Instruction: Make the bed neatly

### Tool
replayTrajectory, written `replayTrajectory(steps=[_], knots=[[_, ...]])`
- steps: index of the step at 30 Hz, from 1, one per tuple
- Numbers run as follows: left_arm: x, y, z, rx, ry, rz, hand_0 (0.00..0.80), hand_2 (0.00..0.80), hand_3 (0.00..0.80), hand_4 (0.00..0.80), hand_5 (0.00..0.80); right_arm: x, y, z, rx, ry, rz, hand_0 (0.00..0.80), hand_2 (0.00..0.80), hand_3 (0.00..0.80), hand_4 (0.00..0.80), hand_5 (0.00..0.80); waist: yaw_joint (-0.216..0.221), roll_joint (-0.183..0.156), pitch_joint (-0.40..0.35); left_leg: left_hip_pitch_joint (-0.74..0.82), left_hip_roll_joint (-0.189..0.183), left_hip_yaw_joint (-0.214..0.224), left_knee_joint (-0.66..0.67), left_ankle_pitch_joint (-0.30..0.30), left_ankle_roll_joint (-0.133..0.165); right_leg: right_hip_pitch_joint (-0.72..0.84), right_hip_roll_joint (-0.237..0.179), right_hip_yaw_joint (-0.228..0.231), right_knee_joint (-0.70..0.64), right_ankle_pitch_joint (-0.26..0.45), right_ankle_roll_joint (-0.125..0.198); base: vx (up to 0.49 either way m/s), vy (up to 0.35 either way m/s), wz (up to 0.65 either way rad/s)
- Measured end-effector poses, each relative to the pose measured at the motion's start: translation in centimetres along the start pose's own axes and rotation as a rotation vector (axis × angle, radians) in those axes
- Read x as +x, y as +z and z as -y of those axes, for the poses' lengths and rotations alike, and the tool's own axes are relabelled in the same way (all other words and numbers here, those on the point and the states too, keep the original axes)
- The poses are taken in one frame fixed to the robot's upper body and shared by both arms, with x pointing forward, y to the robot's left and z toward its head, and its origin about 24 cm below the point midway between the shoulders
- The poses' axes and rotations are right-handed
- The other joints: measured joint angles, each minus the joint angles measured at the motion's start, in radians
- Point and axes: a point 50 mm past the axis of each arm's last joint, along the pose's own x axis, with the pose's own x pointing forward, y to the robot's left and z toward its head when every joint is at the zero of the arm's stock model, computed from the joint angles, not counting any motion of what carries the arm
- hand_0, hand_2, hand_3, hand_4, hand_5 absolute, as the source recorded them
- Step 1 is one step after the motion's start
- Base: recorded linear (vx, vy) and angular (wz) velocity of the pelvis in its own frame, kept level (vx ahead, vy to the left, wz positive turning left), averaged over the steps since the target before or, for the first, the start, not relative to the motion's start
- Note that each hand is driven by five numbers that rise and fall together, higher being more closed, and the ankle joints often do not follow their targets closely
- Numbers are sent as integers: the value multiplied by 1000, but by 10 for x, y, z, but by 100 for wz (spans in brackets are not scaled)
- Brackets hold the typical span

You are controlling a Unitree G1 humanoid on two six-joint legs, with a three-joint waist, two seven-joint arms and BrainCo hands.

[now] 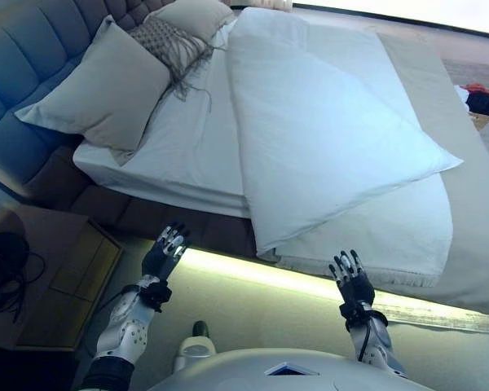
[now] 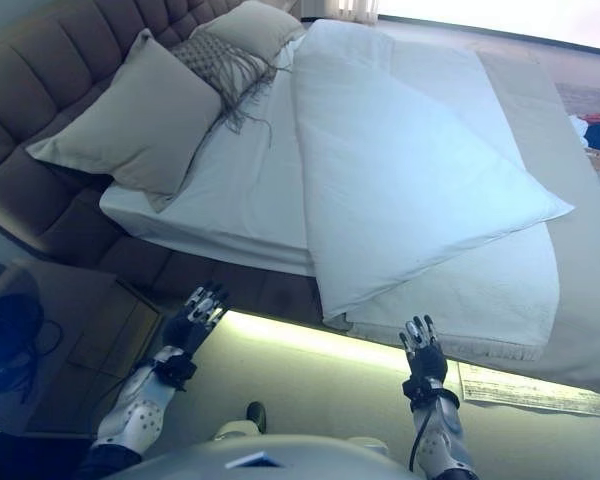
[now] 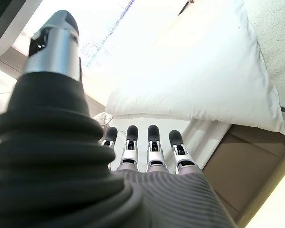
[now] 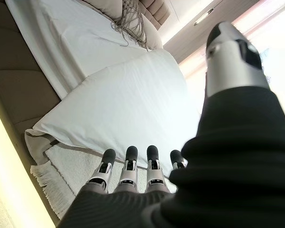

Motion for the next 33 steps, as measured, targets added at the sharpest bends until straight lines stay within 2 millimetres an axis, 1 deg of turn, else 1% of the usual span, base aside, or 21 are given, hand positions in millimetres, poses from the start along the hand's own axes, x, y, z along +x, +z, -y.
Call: replayTrajectory(steps=[14, 24, 29, 31, 33], knots=[[-1, -1, -1, 19, 8, -8, 0, 0, 0, 0, 0, -1, 1, 0, 0, 0, 3, 0, 0, 0, 0, 0, 1, -1, -1, -1, -1, -7, 0, 0, 0, 3, 1, -7, -2, 0, 0, 1, 0, 0], [-3, -2, 0, 19, -26, -5, 0, 0, 0, 0, 0, -1, 2, 2, -5, -9, 3, 0, 0, 0, 0, 0, 0, 1, 1, 5, 0, -8, 1, 0, 0, 10, 2, -7, -2, -1, 1, -2, -43, 0], [-3, -2, 0, 17, -34, -2, 0, 0, 0, 0, 0, -3, 10, 12, -50, -23, 4, 0, 0, 0, 0, 0, 1, 6, 3, 6, 2, -14, 10, 1, 0, 13, 6, -4, -1, -6, 0, 5, -24, 2], [-3, -2, 0, 17, -28, 4, 0, 0, 0, 0, 0, 0, 14, 11, -66, -9, 6, 0, 0, 0, 0, 0, 5, 7, 11, -7, 5, -17, 46, -2, -9, 13, 8, -1, -1, -9, -5, 27, 116, -1], [-3, -4, 0, 5, -23, 3, 0, 0, 0, 0, 0, 5, 21, 9, -83, 1, 11, 0, 0, 0, 0, 0, 5, 13, 20, -17, 5, -18, 70, -17, -8, 13, 5, 0, 1, -12, -11, 29, 239, -1]])
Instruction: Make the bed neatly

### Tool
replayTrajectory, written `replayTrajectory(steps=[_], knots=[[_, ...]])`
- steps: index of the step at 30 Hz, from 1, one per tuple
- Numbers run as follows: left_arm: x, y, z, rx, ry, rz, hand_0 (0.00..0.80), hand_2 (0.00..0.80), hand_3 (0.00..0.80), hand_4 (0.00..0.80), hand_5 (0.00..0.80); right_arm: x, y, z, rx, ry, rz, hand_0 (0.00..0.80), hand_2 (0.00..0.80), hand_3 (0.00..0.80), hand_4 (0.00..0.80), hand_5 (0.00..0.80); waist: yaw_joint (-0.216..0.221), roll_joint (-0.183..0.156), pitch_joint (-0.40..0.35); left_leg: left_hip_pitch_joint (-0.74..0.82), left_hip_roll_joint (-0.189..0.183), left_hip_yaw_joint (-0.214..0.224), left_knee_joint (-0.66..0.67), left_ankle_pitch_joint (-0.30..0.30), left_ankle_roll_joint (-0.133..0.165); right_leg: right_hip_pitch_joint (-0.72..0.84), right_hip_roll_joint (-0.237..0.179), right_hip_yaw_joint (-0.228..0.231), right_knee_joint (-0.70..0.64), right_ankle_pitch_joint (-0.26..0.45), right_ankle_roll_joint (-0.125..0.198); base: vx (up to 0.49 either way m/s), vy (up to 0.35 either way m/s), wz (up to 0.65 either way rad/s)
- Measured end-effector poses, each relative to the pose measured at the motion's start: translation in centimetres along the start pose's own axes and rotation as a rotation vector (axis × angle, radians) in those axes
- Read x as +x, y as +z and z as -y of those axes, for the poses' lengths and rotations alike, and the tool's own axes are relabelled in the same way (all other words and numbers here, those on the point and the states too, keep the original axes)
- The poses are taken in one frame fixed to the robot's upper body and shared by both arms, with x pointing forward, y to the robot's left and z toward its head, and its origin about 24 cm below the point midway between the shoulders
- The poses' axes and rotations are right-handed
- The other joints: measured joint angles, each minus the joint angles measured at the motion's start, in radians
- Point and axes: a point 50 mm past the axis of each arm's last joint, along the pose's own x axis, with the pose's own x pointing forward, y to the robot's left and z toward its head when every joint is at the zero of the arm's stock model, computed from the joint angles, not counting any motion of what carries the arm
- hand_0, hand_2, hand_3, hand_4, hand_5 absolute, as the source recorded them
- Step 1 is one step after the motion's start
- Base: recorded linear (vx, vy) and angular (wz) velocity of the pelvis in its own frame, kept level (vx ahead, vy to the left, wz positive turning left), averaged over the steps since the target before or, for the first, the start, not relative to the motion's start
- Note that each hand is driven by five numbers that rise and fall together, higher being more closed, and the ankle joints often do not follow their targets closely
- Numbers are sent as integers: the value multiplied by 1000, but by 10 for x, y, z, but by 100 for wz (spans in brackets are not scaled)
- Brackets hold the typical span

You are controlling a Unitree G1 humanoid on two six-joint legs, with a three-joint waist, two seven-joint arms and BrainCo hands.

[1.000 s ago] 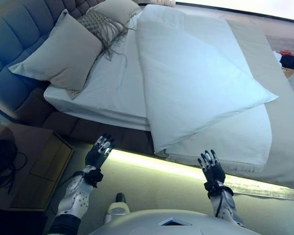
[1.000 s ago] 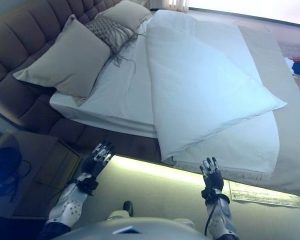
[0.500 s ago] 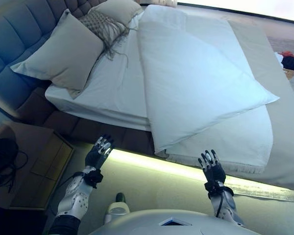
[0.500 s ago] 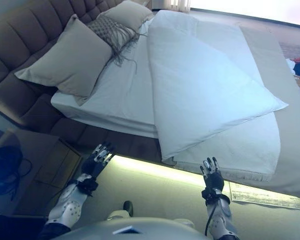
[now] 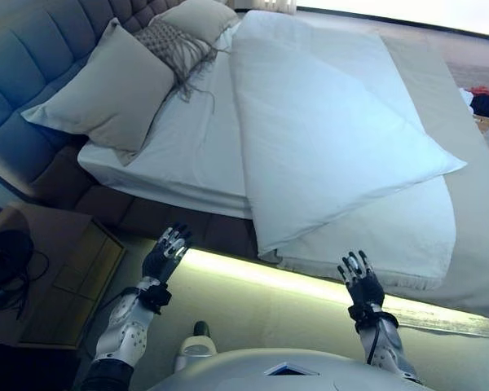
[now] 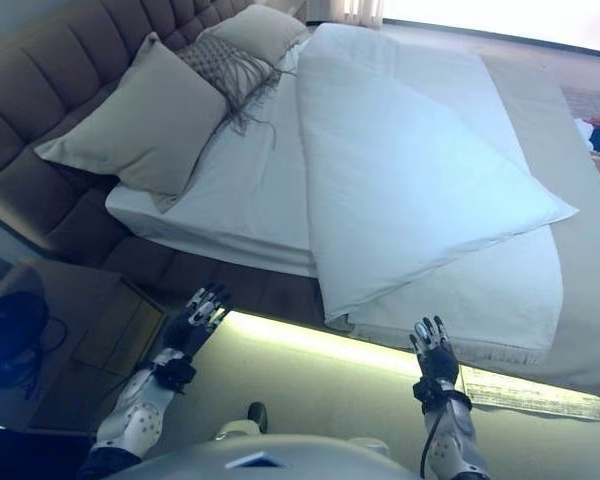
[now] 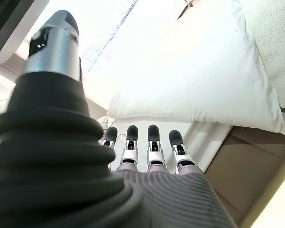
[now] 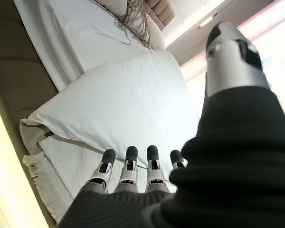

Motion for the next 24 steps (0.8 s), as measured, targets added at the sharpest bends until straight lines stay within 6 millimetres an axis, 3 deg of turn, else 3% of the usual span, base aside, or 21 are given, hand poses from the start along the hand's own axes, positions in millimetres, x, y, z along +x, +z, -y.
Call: replayTrajectory(steps=[2, 4, 6, 8, 10, 11, 12, 13, 16, 18, 21, 24], knots=[[0, -1, 0, -6, 10, 3, 0, 0, 0, 0, 0, 5, 2, -7, -6, 20, 1, 0, 0, 0, 0, 0, 1, 3, 10, 1, -10, -12, 0, -9, 1, -14, -21, 10, 13, -3, 4, 83, 260, -20], [-1, -5, -6, -8, 47, -8, 0, 0, 0, 0, 0, 15, 5, -21, -10, 63, 8, 0, 0, 0, 0, 0, 25, 21, 20, 9, -29, -36, 0, -31, 9, -44, -32, 49, 54, -4, 20, 130, 267, -40], [2, -1, -5, -3, 41, 9, 0, 0, 0, 0, 0, 15, 1, -28, 21, 70, 10, 0, 0, 0, 0, 0, 25, 20, 36, 18, -49, -47, -12, -35, 28, -52, -58, 49, 109, -17, 34, 157, 329, 9], [4, -1, -1, -12, 32, 15, 0, 0, 0, 0, 0, 14, -2, -30, 39, 75, 8, 0, 0, 0, 0, 0, 25, 44, 69, 35, -64, -65, 5, -50, 53, -115, -95, 51, 306, -41, 20, 163, 323, 23], [5, -1, -1, 12, 32, 6, 0, 0, 0, 0, 0, 10, -6, -30, 52, 81, 5, 0, 0, 0, 0, 0, 27, 58, 94, 37, -90, -89, 39, -80, 81, -220, -158, 55, 568, -35, 2, 182, 201, 19], [5, -5, -6, 15, 51, -11, 0, 0, 0, 0, 0, 7, -14, -28, 66, 77, -10, 0, 0, 0, 0, 0, 27, 55, 96, 49, -106, -92, 35, -86, 91, -273, -190, 64, 668, 2, -32, 206, 97, 17], [2, -10, -14, 24, 86, -32, 0, 0, 0, 0, 0, 4, -23, -27, 83, 73, -27, 0, 0, 0, 0, 0, 27, 62, 95, 65, -114, -91, 32, -89, 107, -315, -212, 83, 740, 48, -36, 196, -4, 0], [-1, -11, -20, 43, 107, -40, 0, 0, 0, 0, 0, 2, -28, -29, 94, 84, -40, 0, 0, 0, 0, 0, 34, 62, 97, 66, -115, -80, 29, -92, 113, -351, -216, 91, 763, 56, -21, 143, -90, -14], [-6, -1, -31, 91, 133, -32, 0, 0, 0, 0, 0, 4, -21, -37, 102, 126, -10, 0, 0, 0, 0, 0, 46, 39, 106, 53, -118, -46, 27, -90, 123, -426, -195, 90, 663, 12, 3, 261, -274, -24], [-6, 5, -34, 96, 150, -15, 0, 0, 0, 0, 0, 8, -11, -40, 93, 150, 15, 0, 0, 0, 0, 0, 34, 23, 99, 53, -124, -41, 23, -93, 121, -409, -176, 91, 391, 28, 32, 376, -284, -11], [-5, 6, -32, 71, 146, -5, 0, 0, 0, 0, 0, 11, -8, -41, 93, 142, 16, 0, 0, 0, 0, 0, 22, -3, 89, 59, -134, -39, 18, -102, 107, -395, -180, 94, 150, 67, 79, 398, -274, 1], [-6, 4, -29, 62, 134, -7, 0, 0, 0, 0, 0, 10, -14, -35, 90, 116, -7, 0, 0, 0, 0, 0, 25, -23, 81, 74, -118, -51, 20, -123, 75, -376, -176, 91, 149, 103, 77, 397, -311, 19]])
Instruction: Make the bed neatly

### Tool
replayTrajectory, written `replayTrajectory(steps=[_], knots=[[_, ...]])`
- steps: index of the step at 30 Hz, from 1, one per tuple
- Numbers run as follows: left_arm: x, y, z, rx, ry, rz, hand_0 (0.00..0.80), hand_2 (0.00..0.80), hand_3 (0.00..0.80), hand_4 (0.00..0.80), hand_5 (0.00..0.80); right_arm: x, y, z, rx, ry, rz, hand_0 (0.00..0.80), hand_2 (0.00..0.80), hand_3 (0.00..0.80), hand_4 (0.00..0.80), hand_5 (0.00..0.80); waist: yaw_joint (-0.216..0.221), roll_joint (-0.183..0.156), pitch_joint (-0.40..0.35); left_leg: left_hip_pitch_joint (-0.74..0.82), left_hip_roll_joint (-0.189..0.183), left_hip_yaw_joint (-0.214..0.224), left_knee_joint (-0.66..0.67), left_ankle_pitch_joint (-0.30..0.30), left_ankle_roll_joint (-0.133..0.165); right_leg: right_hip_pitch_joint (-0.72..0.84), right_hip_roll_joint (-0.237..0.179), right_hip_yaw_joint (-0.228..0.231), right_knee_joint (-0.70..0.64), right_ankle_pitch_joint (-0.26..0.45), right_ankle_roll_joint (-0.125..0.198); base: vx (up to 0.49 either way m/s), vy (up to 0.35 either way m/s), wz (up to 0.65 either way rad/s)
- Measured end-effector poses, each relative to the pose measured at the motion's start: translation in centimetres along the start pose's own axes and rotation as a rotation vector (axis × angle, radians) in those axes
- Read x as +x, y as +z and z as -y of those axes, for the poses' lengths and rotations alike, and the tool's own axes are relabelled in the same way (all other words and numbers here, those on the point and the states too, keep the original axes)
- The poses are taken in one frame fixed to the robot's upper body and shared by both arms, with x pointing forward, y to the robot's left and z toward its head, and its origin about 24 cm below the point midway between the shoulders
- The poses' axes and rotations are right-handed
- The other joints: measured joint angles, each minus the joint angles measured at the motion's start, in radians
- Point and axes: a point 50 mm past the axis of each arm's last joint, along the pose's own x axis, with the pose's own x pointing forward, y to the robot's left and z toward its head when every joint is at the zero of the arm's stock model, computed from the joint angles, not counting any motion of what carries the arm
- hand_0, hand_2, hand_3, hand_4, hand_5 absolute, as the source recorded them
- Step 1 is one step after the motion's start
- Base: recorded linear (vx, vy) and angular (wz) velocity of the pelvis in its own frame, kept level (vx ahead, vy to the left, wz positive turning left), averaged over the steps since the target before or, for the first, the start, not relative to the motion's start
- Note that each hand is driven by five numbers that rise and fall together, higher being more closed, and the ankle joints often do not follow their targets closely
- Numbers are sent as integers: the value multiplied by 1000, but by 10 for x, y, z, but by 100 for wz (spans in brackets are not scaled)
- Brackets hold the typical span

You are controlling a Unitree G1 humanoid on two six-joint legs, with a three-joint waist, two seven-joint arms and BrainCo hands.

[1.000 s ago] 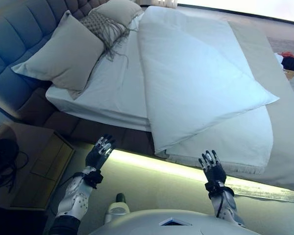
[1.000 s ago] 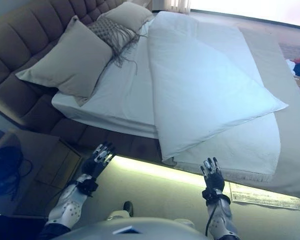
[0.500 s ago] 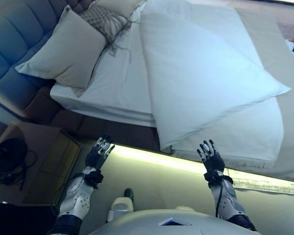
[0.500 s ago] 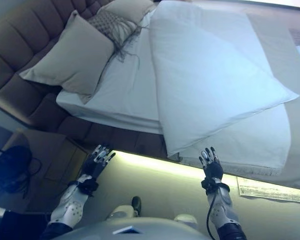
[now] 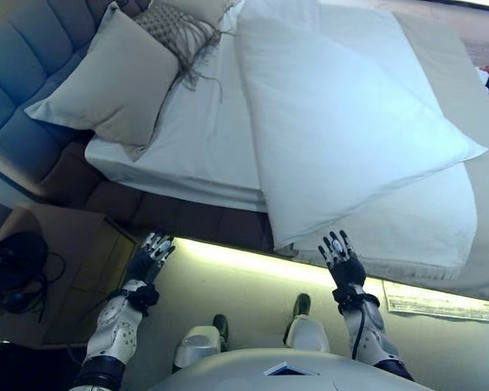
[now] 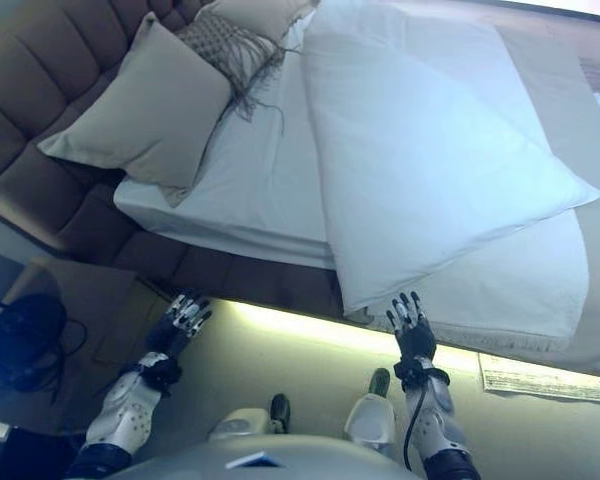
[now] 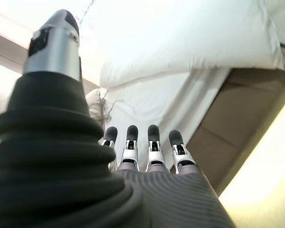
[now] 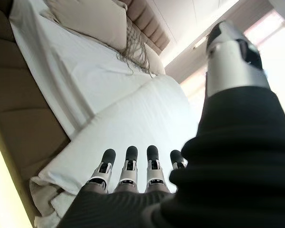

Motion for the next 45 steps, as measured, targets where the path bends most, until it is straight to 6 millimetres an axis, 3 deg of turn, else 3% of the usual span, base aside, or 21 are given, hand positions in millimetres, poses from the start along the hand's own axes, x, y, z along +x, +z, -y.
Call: replayTrajectory(steps=[2, 4, 5, 7, 11, 15, 17, 18, 21, 24, 25, 27, 29, 32, 34, 35, 37, 39, 40, 42, 45], knots=[[-3, -5, 0, -11, -1, -23, 0, 0, 0, 0, 0, -4, -4, 6, -2, -22, -15, 0, 0, 0, 0, 0, -7, -2, 0, 24, 28, 2, 15, -15, -23, 7, 26, -12, 32, 19, -13, 409, -360, 39], [-7, -12, 3, -37, -5, -33, 0, 0, 0, 0, 0, -9, 0, 16, -19, -41, -20, 0, 0, 0, 0, 0, 0, 17, -5, 16, 63, -1, 176, -120, -15, 36, 54, -18, 70, 29, -28, 489, -481, 31], [-10, -13, 5, -42, -14, -32, 0, 0, 0, 0, 0, -12, 4, 20, -37, -39, -23, 0, 0, 0, 0, 0, -6, 41, -20, 28, 101, -19, 167, -160, -72, 38, 88, -20, 101, 22, -62, 407, -426, 28], [-13, -13, 2, -46, -6, -33, 0, 0, 0, 0, 0, -12, 8, 23, -56, -42, -29, 0, 0, 0, 0, 0, -1, 34, -23, 50, 128, -23, 155, -168, -80, 27, 108, -15, 162, -22, -128, 391, -455, 15], [-15, -8, -1, -68, -1, -35, 0, 0, 0, 0, 0, -8, 13, 18, -76, -21, -35, 0, 0, 0, 0, 0, 2, 21, -24, 49, 202, -23, 185, -167, -91, 39, 182, -48, 178, -77, -174, 285, -369, 10], [-11, -14, 10, -75, -60, -59, 0, 0, 0, 0, 0, -2, 10, 11, -79, -1, -43, 0, 0, 0, 0, 0, 0, -13, -28, -8, 229, 10, 296, -107, 6, 83, 207, -77, 148, -102, -204, 264, -249, 20], [-8, -19, 18, -72, -96, -82, 0, 0, 0, 0, 0, -3, 10, 13, -77, -17, -43, 0, 0, 0, 0, 0, -3, -11, -28, -17, 244, 22, 315, -77, 20, 108, 216, -101, 130, -113, -220, 193, -111, 33], [-7, -20, 20, -74, -110, -85, 0, 0, 0, 0, 0, -3, 11, 13, -69, -20, -37, 0, 0, 0, 0, 0, -2, -14, -30, -19, 246, 28, 313, -62, 10, 117, 218, -108, 127, -122, -228, 213, -21, 20], [-7, -23, 25, -76, -132, -97, 0, 0, 0, 0, 0, -6, 11, 17, -55, -39, -35, 0, 0, 0, 0, 0, -4, 14, -32, -8, 227, 16, 236, -47, -21, 113, 221, -122, 126, -129, -230, 234, 50, 16], [-4, -21, 28, -81, -138, -78, 0, 0, 0, 0, 0, -10, 9, 21, -51, -52, -44, 0, 0, 0, 0, 0, -1, 65, -26, 13, 191, 0, 107, -51, -28, 116, 228, -121, 124, -131, -225, 312, 88, 19], [-3, -21, 29, -82, -139, -70, 0, 0, 0, 0, 0, -10, 8, 21, -51, -51, -48, 0, 0, 0, 0, 0, 2, 75, -21, 7, 186, 1, 104, -57, -44, 115, 232, -107, 121, -131, -223, 354, 118, 26], [0, -20, 29, -81, -137, -57, 0, 0, 0, 0, 0, -11, 5, 19, -43, -39, -54, 0, 0, 0, 0, 0, 7, 45, 1, -73, 159, -26, 185, -74, -75, 117, 225, -15, 86, -112, -222, 360, 130, 27], [0, -21, 29, -83, -135, -53, 0, 0, 0, 0, 0, -10, 7, 18, -47, -27, -46, 0, 0, 0, 0, 0, 30, 28, 23, -112, 148, -61, 105, -69, -76, 115, 208, 20, 57, -99, -207, 435, 176, -4], [-2, -26, 28, -101, -134, -62, 0, 0, 0, 0, 0, -9, 11, 20, -54, -29, -28, 0, 0, 0, 0, 0, 66, 75, 36, -115, 177, -73, 16, -12, -106, 121, 203, 42, 40, -99, -180, 457, 233, -34], [-3, -23, 24, -100, -127, -50, 0, 0, 0, 0, 0, -7, 11, 16, -48, -11, -24, 0, 0, 0, 0, 0, 92, 91, 42, -84, 164, -20, 16, 21, -94, 159, 181, 27, 2, -107, -190, 487, 305, -82], [-5, -20, 21, -87, -123, -45, 0, 0, 0, 0, 0, -5, 9, 14, -38, -10, -23, 0, 0, 0, 0, 0, 99, 101, 52, -54, 162, 10, 21, 48, -73, 165, 151, -16, 98, -139, -188, 487, 305, -94], [-8, -11, 9, -38, -104, -44, 0, 0, 0, 0, 0, -9, 0, 11, -5, -16, -34, 0, 0, 0, 0, 0, 88, 69, 41, -17, 119, 59, 53, 7, -46, 195, 87, -26, 224, -174, -164, 425, 276, -59], [-7, -4, 6, -15, -102, -35, 0, 0, 0, 0, 0, -15, -3, 12, 7, -23, -36, 0, 0, 0, 0, 0, 81, 35, 21, -18, 72, 56, 87, -28, -37, 214, 42, -40, 210, -196, -131, 388, 276, -40], [-6, -4, 8, -16, -110, -34, 0, 0, 0, 0, 0, -17, -2, 12, 12, -24, -28, 0, 0, 0, 0, 0, 75, 39, 18, -20, 54, 47, 87, -41, -28, 221, 31, -37, 199, -191, -122, 436, 257, -32], [-4, -4, 10, -20, -116, -32, 0, 0, 0, 0, 0, -21, -5, 15, 19, -37, -33, 0, 0, 0, 0, 0, 49, 43, 15, -13, 27, 45, 90, -49, -18, 220, 8, -36, 198, -189, -121, 329, 188, -8], [3, 1, 14, -18, -131, -12, 0, 0, 0, 0, 0, -30, -12, 20, 32, -64, -52, 0, 0, 0, 0, 0, 45, 40, 9, -22, -11, 38, 119, -76, 13, 214, -26, -32, 224, -182, -129, 218, 241, 6]])
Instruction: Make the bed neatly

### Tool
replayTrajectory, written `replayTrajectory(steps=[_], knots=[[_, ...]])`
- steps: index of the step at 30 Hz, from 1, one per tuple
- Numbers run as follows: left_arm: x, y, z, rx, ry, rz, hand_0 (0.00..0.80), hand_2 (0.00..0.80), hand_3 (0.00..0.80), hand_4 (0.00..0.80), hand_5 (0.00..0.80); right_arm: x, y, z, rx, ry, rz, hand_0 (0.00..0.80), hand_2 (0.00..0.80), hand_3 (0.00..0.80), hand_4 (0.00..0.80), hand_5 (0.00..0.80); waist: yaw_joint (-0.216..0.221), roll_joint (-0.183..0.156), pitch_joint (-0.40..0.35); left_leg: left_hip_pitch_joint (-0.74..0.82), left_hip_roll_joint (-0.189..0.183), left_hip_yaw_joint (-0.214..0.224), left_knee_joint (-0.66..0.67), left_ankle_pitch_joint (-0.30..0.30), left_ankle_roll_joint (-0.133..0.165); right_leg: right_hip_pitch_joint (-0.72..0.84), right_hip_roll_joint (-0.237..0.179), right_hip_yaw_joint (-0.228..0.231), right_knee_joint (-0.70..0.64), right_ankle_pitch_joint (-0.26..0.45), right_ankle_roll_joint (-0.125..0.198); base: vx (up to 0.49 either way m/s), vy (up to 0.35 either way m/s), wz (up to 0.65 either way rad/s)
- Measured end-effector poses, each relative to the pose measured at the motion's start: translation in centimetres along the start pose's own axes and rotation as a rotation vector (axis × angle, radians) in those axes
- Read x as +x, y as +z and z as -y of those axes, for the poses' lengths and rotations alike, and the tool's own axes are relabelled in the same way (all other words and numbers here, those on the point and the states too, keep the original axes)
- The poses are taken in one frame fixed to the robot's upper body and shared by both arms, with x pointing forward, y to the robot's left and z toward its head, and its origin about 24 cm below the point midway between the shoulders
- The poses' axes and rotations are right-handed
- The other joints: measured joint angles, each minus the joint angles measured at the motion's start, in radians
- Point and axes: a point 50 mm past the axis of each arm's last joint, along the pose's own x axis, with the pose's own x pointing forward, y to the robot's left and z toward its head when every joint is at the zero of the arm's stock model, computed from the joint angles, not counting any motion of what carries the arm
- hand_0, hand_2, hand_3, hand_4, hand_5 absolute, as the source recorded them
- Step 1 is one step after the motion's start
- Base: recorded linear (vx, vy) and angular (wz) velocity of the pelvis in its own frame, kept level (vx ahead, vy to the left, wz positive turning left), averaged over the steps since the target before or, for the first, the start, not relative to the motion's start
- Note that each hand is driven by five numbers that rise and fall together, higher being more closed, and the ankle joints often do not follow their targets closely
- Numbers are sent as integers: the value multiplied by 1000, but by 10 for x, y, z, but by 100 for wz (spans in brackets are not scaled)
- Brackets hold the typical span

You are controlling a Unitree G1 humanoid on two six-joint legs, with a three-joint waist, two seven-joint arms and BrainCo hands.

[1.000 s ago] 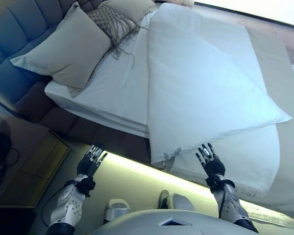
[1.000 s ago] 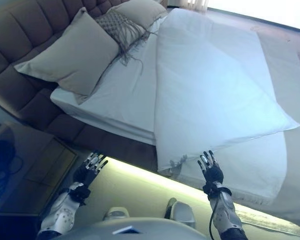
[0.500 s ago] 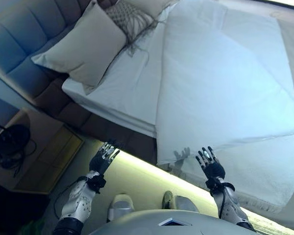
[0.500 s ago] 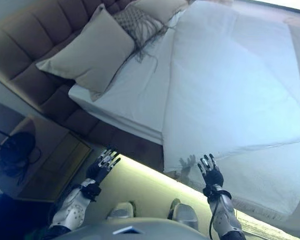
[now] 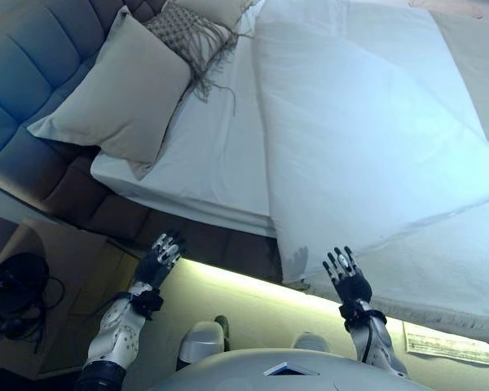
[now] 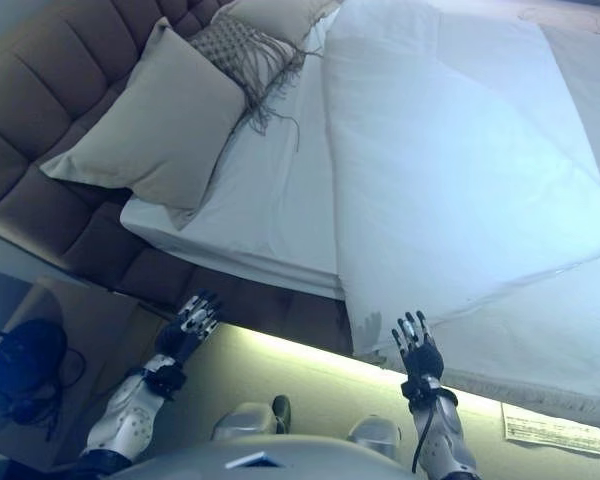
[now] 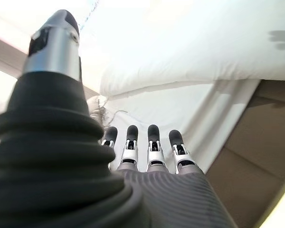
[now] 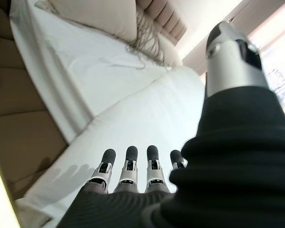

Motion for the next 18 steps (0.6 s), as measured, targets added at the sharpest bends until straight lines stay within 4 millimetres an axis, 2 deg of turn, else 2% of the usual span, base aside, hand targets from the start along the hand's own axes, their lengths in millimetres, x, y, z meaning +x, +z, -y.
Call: replayTrajectory(steps=[2, 4, 6, 8, 9, 11, 13, 15, 16, 17, 18], knots=[[2, 0, 1, 2, -3, -3, 0, 0, 0, 0, 0, 1, 0, -2, 3, 7, 2, 0, 0, 0, 0, 0, -1, 6, -8, -1, -14, -2, 4, -15, 18, -34, -19, -1, 64, 25, -23, 231, 225, 3], [2, -2, 1, 16, 6, -14, 0, 0, 0, 0, 0, 2, 0, -6, 6, 17, 6, 0, 0, 0, 0, 0, 2, 12, -21, 9, -19, -2, -4, -9, 32, -90, -51, 0, 161, 67, -18, 208, 106, -4], [-2, -4, -3, 26, 29, -25, 0, 0, 0, 0, 0, 4, -1, -10, 4, 31, 2, 0, 0, 0, 0, 0, 11, 15, -30, 37, -18, 22, -33, -7, 47, -107, -63, 1, 205, 112, -16, 182, -68, -24], [-10, -7, -9, 36, 60, -47, 0, 0, 0, 0, 0, 5, -4, -14, 2, 47, -9, 0, 0, 0, 0, 0, 10, 4, -58, 45, -15, 36, -51, -6, 51, -131, -52, -2, 204, 97, 0, 155, -137, -25], [-14, -9, -12, 38, 76, -59, 0, 0, 0, 0, 0, 6, -3, -15, 2, 51, -9, 0, 0, 0, 0, 0, 9, -1, -60, 53, -12, 46, -54, -3, 50, -131, -42, -7, 181, 98, 1, 154, -180, -36], [-18, -15, -13, 29, 95, -81, 0, 0, 0, 0, 0, 11, 0, -18, -4, 62, -1, 0, 0, 0, 0, 0, -4, 5, -64, 55, 8, 64, -68, -1, 44, -134, -1, -10, 32, 97, 24, 202, -210, -39], [-18, -17, -14, 25, 99, -90, 0, 0, 0, 0, 0, 15, 2, -20, -3, 71, 4, 0, 0, 0, 0, 0, -30, 4, -64, 71, 17, 64, -104, 10, 34, -142, 28, 12, -128, 131, 77, 267, -214, -16], [-17, -17, -13, 25, 93, -89, 0, 0, 0, 0, 0, 14, 0, -16, -4, 55, -6, 0, 0, 0, 0, 0, -58, -15, -65, 87, 14, 62, -130, 15, 17, -155, 27, 18, -226, 175, 119, 300, -213, 3], [-18, -16, -13, 26, 93, -90, 0, 0, 0, 0, 0, 12, -3, -13, -3, 42, -15, 0, 0, 0, 0, 0, -70, -29, -69, 95, 13, 59, -137, 14, 4, -151, 25, 19, -258, 188, 127, 295, -238, 12], [-18, -17, -13, 21, 97, -95, 0, 0, 0, 0, 0, 10, -6, -8, -3, 22, -29, 0, 0, 0, 0, 0, -78, -40, -71, 109, 16, 46, -139, 7, -15, -147, 26, 23, -269, 221, 121, 315, -272, 23], [-18, -19, -12, 15, 95, -98, 0, 0, 0, 0, 0, 7, -8, -2, -2, -3, -36, 0, 0, 0, 0, 0, -76, -42, -77, 116, 30, 37, -138, 5, -27, -135, 44, 22, -267, 262, 111, 260, -239, 30]])
